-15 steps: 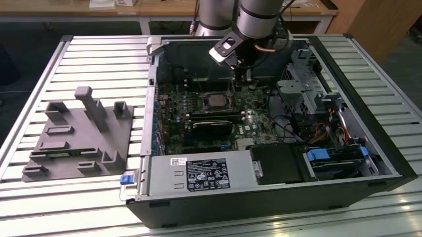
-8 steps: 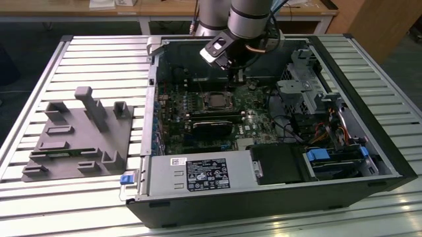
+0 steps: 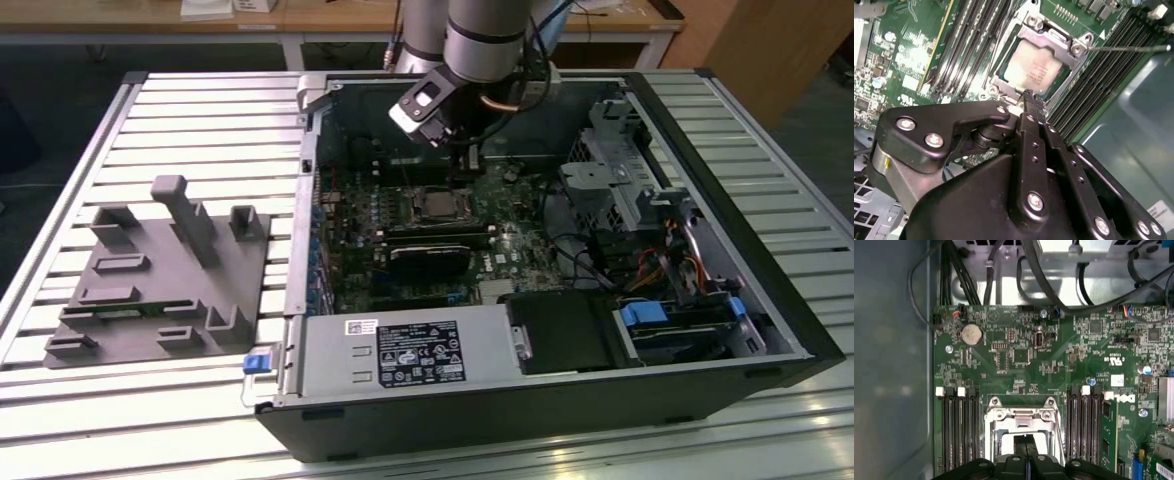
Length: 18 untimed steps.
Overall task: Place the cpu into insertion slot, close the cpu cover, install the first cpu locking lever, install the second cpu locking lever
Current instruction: 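Close the cpu cover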
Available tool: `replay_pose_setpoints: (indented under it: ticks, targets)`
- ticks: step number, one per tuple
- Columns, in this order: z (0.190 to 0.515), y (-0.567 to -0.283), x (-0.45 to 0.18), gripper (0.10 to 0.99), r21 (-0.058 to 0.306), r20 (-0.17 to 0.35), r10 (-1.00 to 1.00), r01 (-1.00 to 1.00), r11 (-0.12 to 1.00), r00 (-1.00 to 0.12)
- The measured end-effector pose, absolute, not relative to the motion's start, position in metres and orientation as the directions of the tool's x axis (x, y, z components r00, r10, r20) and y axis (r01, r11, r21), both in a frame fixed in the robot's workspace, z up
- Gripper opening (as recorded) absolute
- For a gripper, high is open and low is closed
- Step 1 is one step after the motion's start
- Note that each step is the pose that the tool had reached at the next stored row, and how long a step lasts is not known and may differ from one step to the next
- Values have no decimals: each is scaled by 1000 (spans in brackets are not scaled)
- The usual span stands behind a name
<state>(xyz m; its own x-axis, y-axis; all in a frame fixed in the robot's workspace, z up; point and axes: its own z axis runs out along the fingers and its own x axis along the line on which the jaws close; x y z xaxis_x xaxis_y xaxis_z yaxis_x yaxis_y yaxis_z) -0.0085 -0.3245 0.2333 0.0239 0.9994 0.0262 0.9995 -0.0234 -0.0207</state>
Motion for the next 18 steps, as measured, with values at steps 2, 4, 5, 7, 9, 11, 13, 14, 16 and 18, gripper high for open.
replay_pose_setpoints:
  ticks: [2, 4, 5, 7, 9, 11, 13, 14, 16, 18]
  targets:
    - [232, -325, -12, 106, -12, 26, 999, 1000, -23, 23]
    - [230, -325, -16, 106, -4, 27, 999, 1000, -23, 23]
    - [229, -325, -18, 106, -1, 27, 999, 1000, -22, 22]
    - [228, -326, -21, 106, 5, 27, 999, 1000, -22, 21]
    - [226, -326, -23, 106, 8, 27, 999, 1000, -21, 21]
    - [226, -326, -23, 106, 8, 27, 999, 1000, -21, 21]
    - [226, -326, -23, 106, 8, 27, 999, 1000, -21, 21]
    - [226, -326, -23, 106, 8, 27, 999, 1000, -21, 21]
    - [225, -326, -24, 106, 9, 27, 999, 1000, -21, 21]
    - [224, -326, -26, 106, 10, 27, 999, 1000, -21, 21]
